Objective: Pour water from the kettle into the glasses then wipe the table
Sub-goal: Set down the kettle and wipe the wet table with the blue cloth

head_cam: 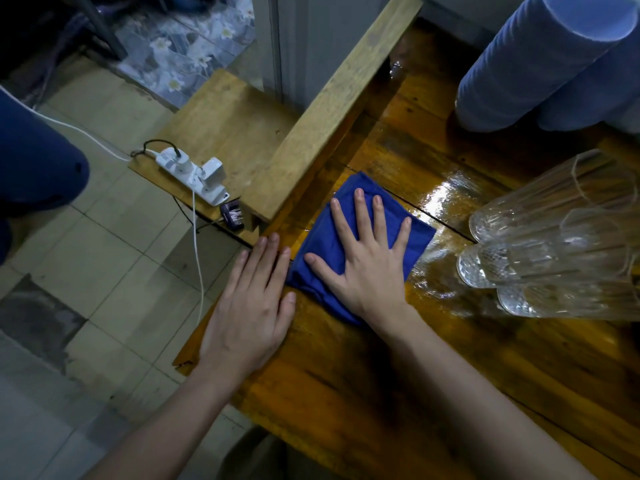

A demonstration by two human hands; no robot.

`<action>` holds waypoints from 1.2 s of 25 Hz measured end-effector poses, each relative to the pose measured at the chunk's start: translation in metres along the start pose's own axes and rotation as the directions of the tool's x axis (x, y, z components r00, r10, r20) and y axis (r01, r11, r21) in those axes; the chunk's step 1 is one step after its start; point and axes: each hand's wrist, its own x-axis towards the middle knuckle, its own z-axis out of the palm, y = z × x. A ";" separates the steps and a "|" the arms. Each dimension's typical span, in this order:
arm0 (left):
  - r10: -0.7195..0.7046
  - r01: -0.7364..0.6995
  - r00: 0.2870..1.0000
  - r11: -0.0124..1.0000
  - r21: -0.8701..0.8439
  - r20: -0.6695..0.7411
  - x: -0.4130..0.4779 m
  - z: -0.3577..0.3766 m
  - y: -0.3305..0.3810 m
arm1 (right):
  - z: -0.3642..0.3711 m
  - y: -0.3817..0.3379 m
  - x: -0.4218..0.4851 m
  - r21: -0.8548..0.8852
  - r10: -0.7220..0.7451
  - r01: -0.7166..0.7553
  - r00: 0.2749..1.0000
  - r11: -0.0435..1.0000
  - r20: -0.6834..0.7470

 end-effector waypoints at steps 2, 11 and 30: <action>-0.003 0.003 1.000 1.000 0.003 -0.007 0.000 -0.001 0.000 | 0.000 0.006 0.008 -0.007 -0.021 0.021 1.000 1.000 -0.009; -0.013 0.013 1.000 1.000 -0.001 0.006 0.000 -0.002 0.000 | -0.001 0.021 0.042 0.006 0.019 -0.018 0.999 1.000 -0.044; 0.002 -0.003 0.999 0.999 -0.038 -0.037 -0.002 0.002 -0.002 | -0.005 0.039 0.089 0.029 0.152 -0.151 0.987 0.988 -0.059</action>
